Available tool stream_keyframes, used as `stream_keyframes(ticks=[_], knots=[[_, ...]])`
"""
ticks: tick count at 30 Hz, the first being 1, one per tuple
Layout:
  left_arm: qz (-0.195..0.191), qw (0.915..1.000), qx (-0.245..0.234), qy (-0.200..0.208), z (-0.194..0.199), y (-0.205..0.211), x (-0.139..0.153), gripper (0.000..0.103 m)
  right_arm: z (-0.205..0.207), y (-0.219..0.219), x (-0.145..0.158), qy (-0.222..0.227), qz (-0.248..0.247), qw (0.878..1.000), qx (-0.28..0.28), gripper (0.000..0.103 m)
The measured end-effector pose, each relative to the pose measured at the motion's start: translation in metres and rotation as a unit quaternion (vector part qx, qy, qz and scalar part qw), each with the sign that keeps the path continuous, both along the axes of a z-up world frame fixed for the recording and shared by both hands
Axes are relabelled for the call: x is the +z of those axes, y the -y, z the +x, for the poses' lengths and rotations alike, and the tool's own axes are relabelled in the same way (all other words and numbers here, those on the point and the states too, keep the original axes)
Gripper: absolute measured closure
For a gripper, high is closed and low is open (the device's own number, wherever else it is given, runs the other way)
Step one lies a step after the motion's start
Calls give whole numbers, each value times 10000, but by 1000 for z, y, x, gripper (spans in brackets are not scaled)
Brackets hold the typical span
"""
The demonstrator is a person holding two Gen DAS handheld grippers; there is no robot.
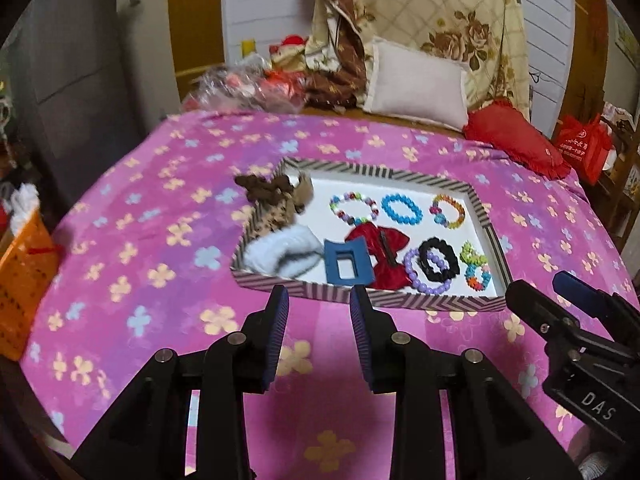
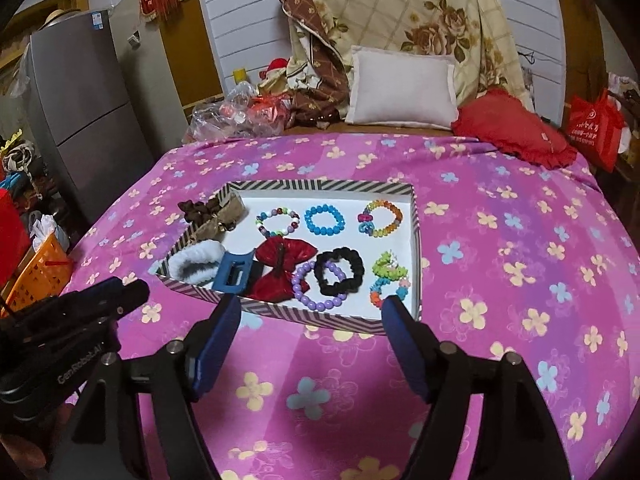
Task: Organize jewelry
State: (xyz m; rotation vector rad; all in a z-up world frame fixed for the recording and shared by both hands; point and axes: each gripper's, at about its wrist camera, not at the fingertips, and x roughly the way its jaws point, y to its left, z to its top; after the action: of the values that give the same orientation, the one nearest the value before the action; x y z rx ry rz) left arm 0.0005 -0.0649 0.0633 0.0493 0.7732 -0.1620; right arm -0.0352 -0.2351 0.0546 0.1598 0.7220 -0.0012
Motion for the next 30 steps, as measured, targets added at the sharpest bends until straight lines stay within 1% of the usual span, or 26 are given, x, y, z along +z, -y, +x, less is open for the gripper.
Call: stream_keyframes(ticks=[2, 5, 13, 19, 30], knots=[[-3, 9999, -8, 105, -4, -2, 6, 68, -3, -4, 4, 67, -79, 9999, -72, 25], [-51, 9999, -13, 135, -7, -4, 9, 68, -7, -6, 8, 118, -79, 9998, -144, 23], [-99, 9998, 26, 168, -13, -4, 11, 68, -13, -6, 12, 95, -105, 9997, -215, 23], [84, 9994, -79, 332, -22, 3, 14, 68, -15, -7, 13, 109, -100, 9996, -221, 22], [72, 9992, -123, 366, -26, 7, 16, 68, -16, -8, 14, 108, -128, 9996, -224, 22]])
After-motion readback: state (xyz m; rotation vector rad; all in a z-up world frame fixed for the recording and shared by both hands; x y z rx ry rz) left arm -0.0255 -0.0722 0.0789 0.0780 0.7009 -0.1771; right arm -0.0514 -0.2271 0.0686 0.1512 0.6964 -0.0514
